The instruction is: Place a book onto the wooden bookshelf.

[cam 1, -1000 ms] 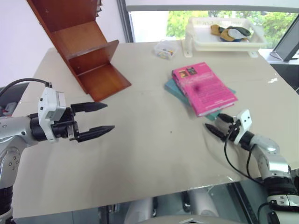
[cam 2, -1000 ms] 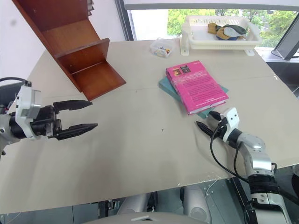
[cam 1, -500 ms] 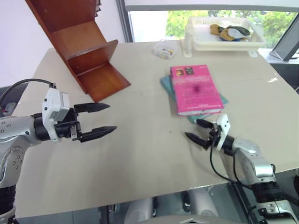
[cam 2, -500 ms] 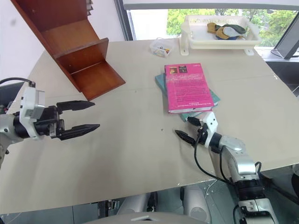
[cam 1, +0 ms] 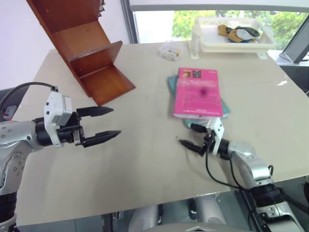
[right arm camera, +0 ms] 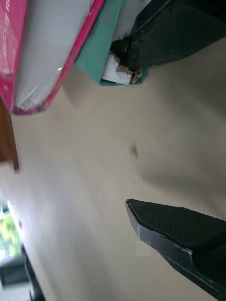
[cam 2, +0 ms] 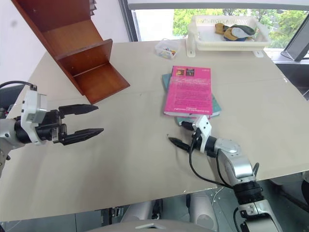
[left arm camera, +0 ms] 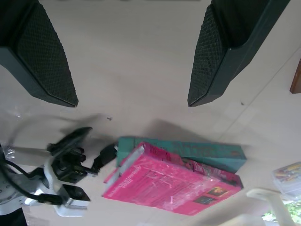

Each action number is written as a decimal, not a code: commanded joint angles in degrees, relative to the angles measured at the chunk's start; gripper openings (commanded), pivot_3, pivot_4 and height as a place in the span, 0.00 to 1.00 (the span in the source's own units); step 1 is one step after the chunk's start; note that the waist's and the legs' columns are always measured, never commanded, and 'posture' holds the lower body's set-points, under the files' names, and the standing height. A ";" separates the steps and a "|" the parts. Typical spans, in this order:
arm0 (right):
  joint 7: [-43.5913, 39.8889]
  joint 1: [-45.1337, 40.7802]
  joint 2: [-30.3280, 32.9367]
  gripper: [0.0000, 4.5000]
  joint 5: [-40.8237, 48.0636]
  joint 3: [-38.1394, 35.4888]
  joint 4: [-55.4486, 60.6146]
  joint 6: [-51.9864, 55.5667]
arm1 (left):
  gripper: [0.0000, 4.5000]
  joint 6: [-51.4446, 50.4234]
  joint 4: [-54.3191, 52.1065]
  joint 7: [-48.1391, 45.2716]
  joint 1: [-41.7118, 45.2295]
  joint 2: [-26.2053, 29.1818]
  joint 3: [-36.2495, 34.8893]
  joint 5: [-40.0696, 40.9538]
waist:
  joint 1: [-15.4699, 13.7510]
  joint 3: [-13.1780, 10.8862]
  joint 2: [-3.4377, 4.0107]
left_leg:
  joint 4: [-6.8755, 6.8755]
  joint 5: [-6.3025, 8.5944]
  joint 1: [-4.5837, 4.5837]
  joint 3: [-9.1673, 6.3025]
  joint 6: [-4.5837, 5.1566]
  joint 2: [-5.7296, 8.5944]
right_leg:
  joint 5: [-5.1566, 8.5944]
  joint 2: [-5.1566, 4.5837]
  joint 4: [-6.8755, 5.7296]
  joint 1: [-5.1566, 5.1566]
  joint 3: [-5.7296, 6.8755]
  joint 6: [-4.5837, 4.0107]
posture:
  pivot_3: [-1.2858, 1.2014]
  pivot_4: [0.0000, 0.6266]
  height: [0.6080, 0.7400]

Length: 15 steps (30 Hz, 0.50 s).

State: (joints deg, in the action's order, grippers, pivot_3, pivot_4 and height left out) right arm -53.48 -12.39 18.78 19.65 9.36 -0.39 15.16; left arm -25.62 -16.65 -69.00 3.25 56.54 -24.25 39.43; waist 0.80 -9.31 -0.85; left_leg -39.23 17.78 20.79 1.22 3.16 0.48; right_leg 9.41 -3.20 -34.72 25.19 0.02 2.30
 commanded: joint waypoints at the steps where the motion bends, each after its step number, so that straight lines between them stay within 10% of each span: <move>1: -3.74 0.25 3.29 1.00 0.88 1.32 4.43 1.63 | 0.89 0.41 -0.48 0.00 0.30 0.59 -1.41 0.02 | -0.09 0.00 0.00 | 0.00 0.00 0.00 0.00 0.00 0.01 | 0.00 -0.01 0.01 0.00 0.00 0.00 | 0.52 0.24 1.00; 15: -9.14 6.41 14.30 1.00 12.37 -2.42 16.54 16.93 | 0.89 0.29 0.81 -0.62 2.70 1.20 0.33 -0.35 | -0.20 -0.01 -0.03 | 0.00 0.13 -0.01 -0.04 0.23 -0.01 | 0.03 0.00 -0.01 -0.01 0.07 -0.01 | 0.52 0.24 1.00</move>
State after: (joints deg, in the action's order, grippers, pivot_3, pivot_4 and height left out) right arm -63.25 -6.47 31.84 30.38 10.22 13.98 32.06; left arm -25.70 -15.85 -69.16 4.99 56.71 -23.69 39.39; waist 0.60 -9.32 -0.88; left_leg -39.23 17.91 20.79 1.19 3.38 0.47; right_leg 9.44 -3.20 -34.73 25.19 0.08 2.29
